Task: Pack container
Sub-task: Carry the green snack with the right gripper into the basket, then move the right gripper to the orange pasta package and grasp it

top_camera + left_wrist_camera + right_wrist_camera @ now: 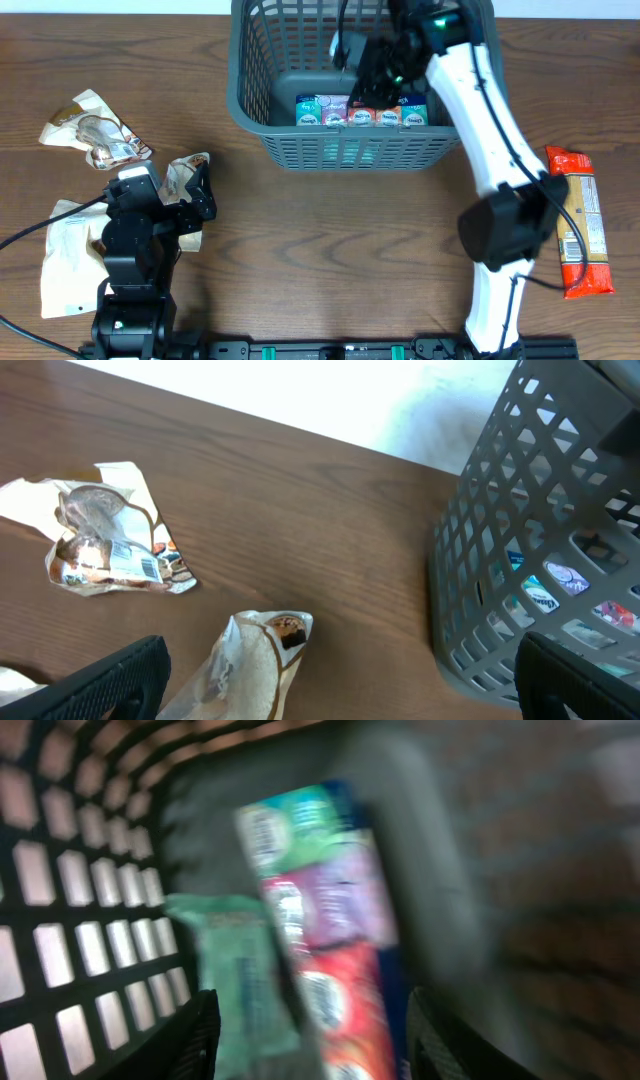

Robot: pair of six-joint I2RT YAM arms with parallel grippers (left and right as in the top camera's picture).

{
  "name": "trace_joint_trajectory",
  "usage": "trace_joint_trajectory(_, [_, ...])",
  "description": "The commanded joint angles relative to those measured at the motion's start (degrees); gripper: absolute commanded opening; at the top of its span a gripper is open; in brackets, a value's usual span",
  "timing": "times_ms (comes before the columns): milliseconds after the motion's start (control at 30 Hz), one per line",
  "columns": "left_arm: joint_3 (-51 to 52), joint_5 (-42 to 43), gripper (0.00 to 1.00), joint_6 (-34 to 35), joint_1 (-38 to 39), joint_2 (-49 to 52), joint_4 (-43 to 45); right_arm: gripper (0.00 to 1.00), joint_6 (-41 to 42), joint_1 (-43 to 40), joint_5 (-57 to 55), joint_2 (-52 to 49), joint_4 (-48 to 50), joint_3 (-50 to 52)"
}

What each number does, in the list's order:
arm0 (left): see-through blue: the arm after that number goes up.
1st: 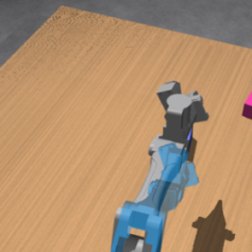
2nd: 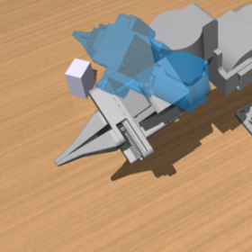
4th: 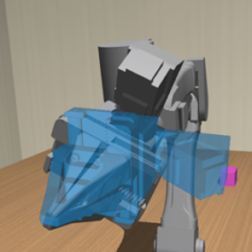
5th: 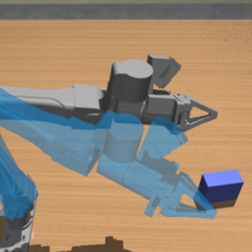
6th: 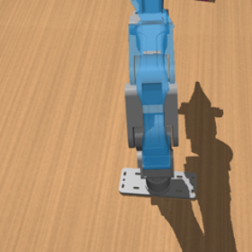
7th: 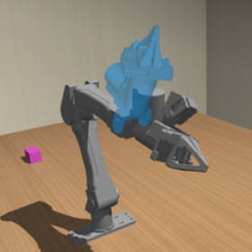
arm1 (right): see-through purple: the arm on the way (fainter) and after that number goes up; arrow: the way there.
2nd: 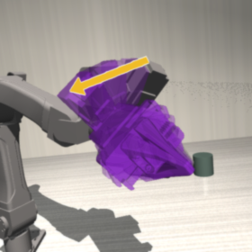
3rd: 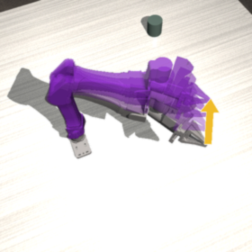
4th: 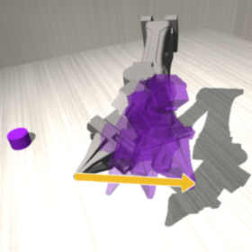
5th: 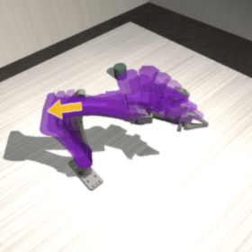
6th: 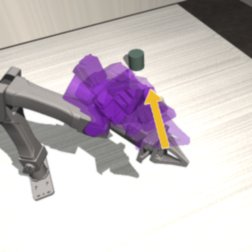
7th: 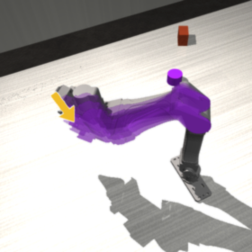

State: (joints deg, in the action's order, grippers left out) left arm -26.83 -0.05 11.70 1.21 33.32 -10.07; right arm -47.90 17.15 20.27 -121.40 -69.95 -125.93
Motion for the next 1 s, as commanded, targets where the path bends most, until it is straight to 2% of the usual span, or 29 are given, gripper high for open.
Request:
trace_joint_trajectory(0, [-1.3, -0.4, 0.99, -1.0, -0.3, -0.1, 0.0, 0.46, 11.1, -3.0, -12.0, 10.1, 1.2, -3.9])
trace_joint_trajectory(133, [-1.3, -0.4, 0.99, -1.1, -0.3, -0.1, 0.0, 0.58, 20.0, -9.6, -21.4, 17.4, 1.2, -5.7])
trace_joint_trajectory(233, [-1.3, -0.4, 0.99, -1.0, -0.3, -0.1, 0.0, 0.66, 27.1, -18.0, -22.2, 22.4, -1.9, -5.7])
trace_joint_trajectory(367, [-1.3, -0.4, 0.99, -1.1, -0.3, -0.1, 0.0, 0.65, 34.4, -29.3, -22.2, 26.3, -10.3, -5.7])
trace_joint_trajectory(467, [-1.3, -0.4, 0.98, -1.1, -0.3, -0.1, 0.0, 0.62, 35.9, -35.3, -22.1, 27.5, -16.7, -5.7])
trace_joint_trajectory(633, [-1.3, -0.4, 0.99, -1.1, -0.3, -0.1, 0.0, 0.62, 37.7, -39.8, -20.2, 28.5, -23.0, -5.6])
trace_joint_trajectory(767, [-1.3, -0.4, 0.99, -1.1, -0.3, -0.1, 0.0, 0.62, 38.8, -40.2, -16.2, 29.1, -27.4, -4.6])
trace_joint_trajectory(967, [-1.3, -0.4, 0.99, -1.1, -0.3, -0.1, 0.0, 0.64, 39.6, -39.9, -15.5, 39.3, -27.2, 12.6])
